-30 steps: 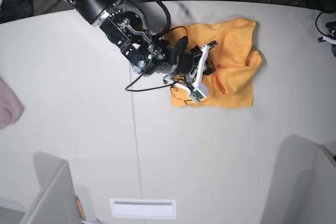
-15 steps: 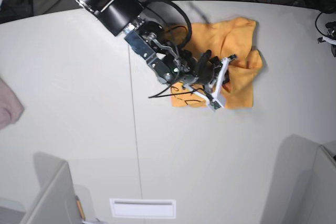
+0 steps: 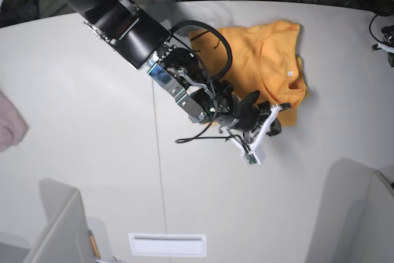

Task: Fold the T-shirt properly
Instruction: 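Press and tuck the bundle edges flat with the right gripper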

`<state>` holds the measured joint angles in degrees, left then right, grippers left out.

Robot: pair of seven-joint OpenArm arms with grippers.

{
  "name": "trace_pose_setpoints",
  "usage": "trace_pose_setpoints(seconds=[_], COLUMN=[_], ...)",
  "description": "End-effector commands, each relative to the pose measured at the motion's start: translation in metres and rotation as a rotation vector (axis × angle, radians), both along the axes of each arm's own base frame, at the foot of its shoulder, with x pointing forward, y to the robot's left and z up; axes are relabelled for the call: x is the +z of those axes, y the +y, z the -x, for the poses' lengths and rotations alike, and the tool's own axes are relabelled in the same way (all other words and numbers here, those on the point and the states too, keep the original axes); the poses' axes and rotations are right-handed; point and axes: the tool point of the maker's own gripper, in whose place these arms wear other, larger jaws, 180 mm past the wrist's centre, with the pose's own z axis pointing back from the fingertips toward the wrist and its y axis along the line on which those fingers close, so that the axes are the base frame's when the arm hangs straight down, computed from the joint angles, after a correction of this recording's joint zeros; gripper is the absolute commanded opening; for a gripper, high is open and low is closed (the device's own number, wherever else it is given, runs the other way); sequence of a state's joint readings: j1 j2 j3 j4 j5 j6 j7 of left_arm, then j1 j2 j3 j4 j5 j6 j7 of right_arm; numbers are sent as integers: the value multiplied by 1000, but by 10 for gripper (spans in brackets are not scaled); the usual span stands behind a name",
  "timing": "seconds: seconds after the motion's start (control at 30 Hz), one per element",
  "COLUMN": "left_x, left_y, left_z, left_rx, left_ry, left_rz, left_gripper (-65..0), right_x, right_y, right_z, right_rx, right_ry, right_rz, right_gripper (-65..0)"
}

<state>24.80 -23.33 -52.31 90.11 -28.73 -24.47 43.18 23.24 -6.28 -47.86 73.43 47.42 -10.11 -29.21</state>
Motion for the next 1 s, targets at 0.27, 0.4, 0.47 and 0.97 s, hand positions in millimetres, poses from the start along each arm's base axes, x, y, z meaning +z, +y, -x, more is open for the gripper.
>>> trace_pose_setpoints(seconds=[0.27,0.4,0.47,0.97], left_x=[9,11,11,9], left_y=[-42,-42,-41,-45], left_z=[-28,-28,-28,-29], left_rx=[-167,-158,-158,-165], left_ry=[-15,-24,-24,-24], left_rz=[-23,-26,-27,-15], left_gripper=[-650,-650,-650,-650], right_x=[3,-18,-33,-23], right_y=[0,2,4,58], right_z=[38,49,53,42], right_rx=[140,142,152,69], right_ry=[5,40,55,-110], right_rz=[114,161,196,-98], right_gripper=[-650,-650,-650,-650])
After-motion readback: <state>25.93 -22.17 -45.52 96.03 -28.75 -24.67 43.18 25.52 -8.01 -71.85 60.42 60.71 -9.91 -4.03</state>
